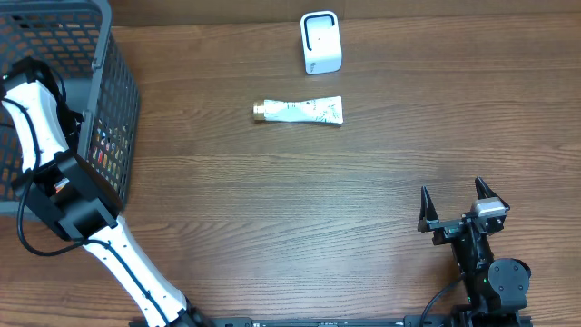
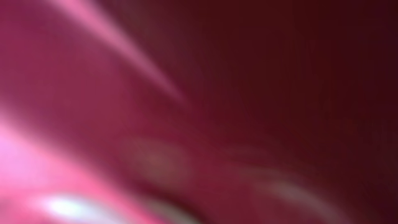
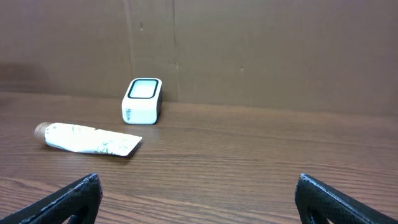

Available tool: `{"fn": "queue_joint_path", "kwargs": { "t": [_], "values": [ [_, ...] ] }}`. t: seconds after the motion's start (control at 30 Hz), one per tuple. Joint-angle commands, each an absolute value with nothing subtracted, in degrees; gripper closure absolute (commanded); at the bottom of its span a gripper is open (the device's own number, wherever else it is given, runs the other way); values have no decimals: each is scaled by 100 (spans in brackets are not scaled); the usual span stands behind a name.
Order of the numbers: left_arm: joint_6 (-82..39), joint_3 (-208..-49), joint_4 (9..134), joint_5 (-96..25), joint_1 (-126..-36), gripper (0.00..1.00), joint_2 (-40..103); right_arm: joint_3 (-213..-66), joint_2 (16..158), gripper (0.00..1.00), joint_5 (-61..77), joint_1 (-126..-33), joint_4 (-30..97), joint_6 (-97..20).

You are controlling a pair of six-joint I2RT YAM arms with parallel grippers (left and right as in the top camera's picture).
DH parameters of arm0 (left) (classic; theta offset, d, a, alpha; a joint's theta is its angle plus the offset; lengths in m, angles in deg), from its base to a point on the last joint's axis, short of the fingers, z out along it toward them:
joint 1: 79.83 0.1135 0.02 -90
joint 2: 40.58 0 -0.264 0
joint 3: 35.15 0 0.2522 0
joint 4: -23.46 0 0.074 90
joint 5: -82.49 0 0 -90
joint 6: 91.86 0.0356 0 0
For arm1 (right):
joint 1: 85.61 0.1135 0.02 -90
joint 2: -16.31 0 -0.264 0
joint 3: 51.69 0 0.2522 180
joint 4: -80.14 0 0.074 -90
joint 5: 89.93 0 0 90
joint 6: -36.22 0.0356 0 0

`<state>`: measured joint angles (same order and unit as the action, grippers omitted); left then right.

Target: Scan the item barcode

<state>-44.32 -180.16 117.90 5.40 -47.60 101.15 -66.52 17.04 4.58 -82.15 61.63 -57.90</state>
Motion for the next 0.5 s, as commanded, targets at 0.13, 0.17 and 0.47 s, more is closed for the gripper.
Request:
{"fn": "queue_joint_path", "kwargs": {
  "t": [0.13, 0.17, 0.47],
  "values": [
    [-4423, -17657, 12028, 638, -4727, 96, 10460, -6593, 1647, 0, 480, -8182, 6196, -5814],
    [-4419, -17659, 12066, 638, -4727, 96, 10434, -6593, 1647, 0, 480, -8182, 6196, -5814],
    [-3988, -18315, 12531, 636, -4721, 96, 9503, -6593, 1647, 0, 480, -8182, 6196, -5814]
  ]
}}
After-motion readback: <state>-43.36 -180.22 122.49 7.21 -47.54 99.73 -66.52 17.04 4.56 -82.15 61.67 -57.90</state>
